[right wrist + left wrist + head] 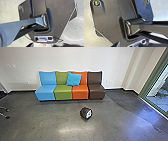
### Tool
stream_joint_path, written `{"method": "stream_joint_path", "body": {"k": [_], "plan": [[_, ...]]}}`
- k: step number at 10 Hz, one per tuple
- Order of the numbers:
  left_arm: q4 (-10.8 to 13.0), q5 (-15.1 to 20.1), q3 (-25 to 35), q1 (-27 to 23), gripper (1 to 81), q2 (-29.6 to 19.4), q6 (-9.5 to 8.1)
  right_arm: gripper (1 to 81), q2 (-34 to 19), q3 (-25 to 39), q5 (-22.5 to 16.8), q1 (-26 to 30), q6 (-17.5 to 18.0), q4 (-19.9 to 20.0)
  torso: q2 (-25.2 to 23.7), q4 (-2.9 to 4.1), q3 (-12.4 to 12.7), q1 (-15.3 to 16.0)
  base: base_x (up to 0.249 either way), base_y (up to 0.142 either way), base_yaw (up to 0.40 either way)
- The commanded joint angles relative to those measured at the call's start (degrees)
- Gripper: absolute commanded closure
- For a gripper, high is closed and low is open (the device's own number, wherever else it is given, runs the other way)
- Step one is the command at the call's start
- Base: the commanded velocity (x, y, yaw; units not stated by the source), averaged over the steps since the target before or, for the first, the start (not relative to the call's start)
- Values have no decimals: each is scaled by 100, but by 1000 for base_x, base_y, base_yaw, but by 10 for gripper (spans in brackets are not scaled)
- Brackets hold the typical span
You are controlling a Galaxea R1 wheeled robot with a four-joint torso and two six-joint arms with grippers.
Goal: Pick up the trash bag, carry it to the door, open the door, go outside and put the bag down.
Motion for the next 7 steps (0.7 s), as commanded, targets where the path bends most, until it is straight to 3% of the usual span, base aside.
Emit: {"method": "stream_joint_path", "body": {"k": [1, 6, 7], "plan": [[-15, 346, 59, -121, 10, 0, 9, 10, -113, 16, -405, 137, -22, -9, -3, 0, 0, 0, 161, -77, 0], [-24, 346, 59, -121, 10, 0, 0, 10, -96, 16, -405, 137, -39, -26, -3, 0, 0, 5, 162, -74, 0], [-24, 346, 59, -121, 10, -9, 0, 10, -96, 8, -397, 137, -39, -26, -3, 0, 0, 5, 162, 0, 0]]}}
